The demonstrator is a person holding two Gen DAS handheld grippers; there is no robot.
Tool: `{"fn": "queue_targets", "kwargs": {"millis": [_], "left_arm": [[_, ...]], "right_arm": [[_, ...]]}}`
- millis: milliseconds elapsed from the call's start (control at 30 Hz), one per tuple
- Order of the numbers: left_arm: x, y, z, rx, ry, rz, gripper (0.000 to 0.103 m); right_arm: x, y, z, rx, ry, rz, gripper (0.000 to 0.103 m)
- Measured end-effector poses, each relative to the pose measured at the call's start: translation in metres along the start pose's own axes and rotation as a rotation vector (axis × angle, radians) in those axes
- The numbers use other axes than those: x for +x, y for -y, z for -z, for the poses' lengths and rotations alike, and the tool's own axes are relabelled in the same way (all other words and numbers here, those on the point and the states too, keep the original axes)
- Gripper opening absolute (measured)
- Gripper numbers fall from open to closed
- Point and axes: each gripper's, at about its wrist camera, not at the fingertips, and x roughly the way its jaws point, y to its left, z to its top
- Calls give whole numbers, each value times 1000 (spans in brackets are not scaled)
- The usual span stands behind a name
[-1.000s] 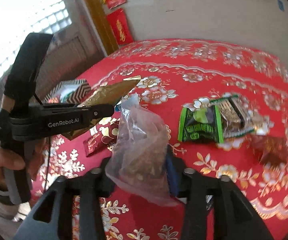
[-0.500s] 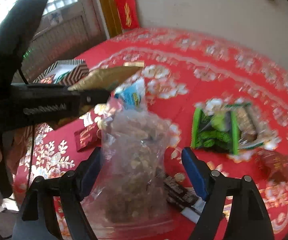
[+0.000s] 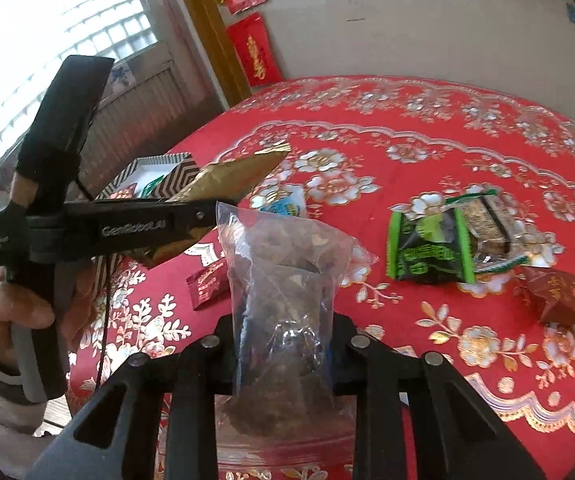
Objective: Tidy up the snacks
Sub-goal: 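Lift and carry the gold bar and clear nut bag over the white box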
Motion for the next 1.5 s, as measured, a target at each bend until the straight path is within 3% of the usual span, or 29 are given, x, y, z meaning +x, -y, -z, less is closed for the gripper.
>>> {"fn": "queue_targets", "kwargs": {"millis": [533, 1500], "left_arm": [[-28, -4, 10, 16, 60, -25, 22], [-65, -89, 23, -69, 114, -87, 22]], "right_arm": [[-20, -19, -12, 33, 97, 23, 27], [27, -93, -42, -39, 61, -39, 27]]}}
